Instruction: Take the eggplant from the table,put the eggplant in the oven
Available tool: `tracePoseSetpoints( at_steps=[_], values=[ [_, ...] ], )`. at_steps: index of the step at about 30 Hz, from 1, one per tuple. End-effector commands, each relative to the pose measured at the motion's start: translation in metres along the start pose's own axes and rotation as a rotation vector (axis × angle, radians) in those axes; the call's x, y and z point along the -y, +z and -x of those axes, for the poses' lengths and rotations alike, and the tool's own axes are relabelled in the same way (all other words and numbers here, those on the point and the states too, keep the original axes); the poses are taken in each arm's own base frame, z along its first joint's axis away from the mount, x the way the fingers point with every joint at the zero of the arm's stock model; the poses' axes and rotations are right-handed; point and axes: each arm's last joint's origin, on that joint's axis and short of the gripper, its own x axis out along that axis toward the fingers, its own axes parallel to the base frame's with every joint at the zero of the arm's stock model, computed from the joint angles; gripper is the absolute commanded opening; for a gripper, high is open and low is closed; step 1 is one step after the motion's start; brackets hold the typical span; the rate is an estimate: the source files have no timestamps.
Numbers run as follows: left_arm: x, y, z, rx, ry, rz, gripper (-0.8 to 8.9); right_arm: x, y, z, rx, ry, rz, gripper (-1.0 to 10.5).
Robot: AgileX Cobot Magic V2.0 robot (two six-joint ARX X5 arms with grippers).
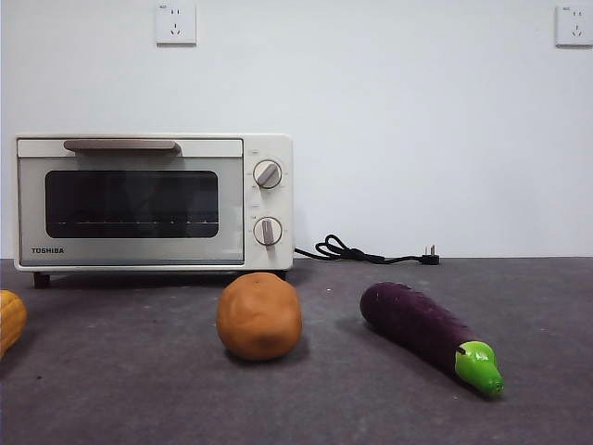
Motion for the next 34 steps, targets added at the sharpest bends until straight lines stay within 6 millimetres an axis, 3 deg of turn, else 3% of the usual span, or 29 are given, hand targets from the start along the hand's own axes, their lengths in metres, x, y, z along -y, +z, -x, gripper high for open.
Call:
tracePoseSetpoints(
  at_steps=[1,10,18,26,34],
  values=[
    [-0.001,-0.001,-0.008,-0.013,-0.004,-0.034,-0.05,0.001,-0.004,-0.005,-0.062,0.020,0.017,5.8],
    [-0.010,-0.009,-0.046,-0.100,0.000,-0.071,-0.06,-0.003,-0.012,-0.016,-0.187,0.099,0.020,5.8],
    [-0.027,-0.028,-0.104,-0.224,0.067,-0.137,-0.06,-0.010,-0.016,-0.019,-0.238,0.139,0.049,5.7],
    [-0.065,-0.066,-0.171,-0.347,0.012,-0.064,-0.06,-0.014,-0.020,-0.020,-0.276,0.132,0.079,5.7],
    [-0.094,-0.108,-0.215,-0.458,-0.016,0.003,-0.06,-0.013,-0.019,-0.025,-0.287,0.107,0.088,5.7]
  ],
)
